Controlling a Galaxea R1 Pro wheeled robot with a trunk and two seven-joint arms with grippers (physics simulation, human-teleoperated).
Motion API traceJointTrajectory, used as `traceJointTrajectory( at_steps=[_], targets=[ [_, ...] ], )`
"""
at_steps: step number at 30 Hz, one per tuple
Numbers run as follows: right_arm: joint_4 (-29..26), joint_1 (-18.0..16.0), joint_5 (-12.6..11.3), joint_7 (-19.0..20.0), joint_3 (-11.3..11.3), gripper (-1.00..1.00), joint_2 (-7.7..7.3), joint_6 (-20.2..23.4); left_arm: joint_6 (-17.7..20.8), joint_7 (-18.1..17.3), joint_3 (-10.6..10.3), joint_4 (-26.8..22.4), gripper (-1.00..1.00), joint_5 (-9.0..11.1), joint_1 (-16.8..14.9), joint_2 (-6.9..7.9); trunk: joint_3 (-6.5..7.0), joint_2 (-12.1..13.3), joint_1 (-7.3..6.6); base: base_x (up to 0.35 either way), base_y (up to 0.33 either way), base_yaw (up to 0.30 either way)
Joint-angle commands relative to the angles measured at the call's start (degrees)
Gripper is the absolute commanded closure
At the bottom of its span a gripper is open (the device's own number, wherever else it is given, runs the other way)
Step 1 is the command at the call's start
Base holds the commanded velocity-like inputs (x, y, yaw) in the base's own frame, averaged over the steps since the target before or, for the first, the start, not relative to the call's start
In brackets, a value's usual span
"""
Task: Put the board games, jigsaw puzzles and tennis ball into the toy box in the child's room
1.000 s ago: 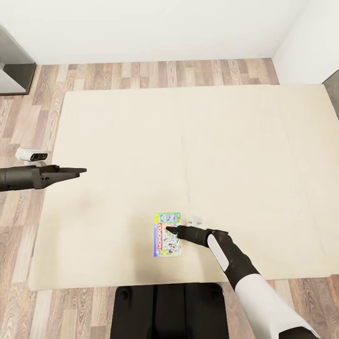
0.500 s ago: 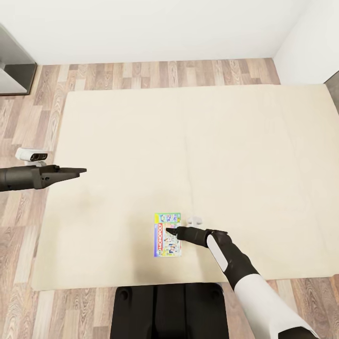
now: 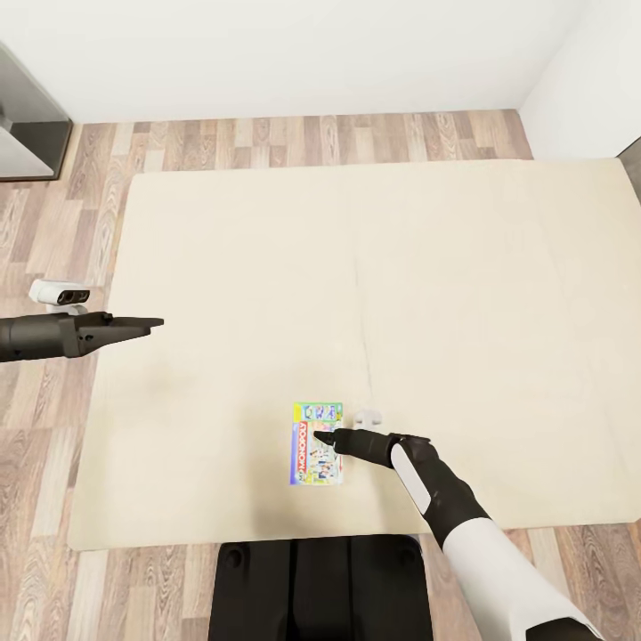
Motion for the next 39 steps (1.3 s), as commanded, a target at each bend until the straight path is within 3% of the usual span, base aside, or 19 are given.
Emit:
traceJointTrajectory(
  at_steps=[1, 39],
  targets=[
    [-0.05, -0.02, -0.24, -0.02, -0.01, -1.00, 0.00, 0.33, 0.61, -0.22, -0.01, 0.01, -1.00, -0.02, -0.02, 0.03, -0.06, -0.08, 0.03, 0.000, 0.016, 0.000],
    [-0.05, -0.02, -0.15, -0.02, -0.01, -1.00, 0.00, 0.33, 0.61, -0.23, -0.01, 0.03, -1.00, -0.02, -0.03, 0.03, -0.06, -0.08, 0.03, 0.000, 0.034, 0.000]
  ],
)
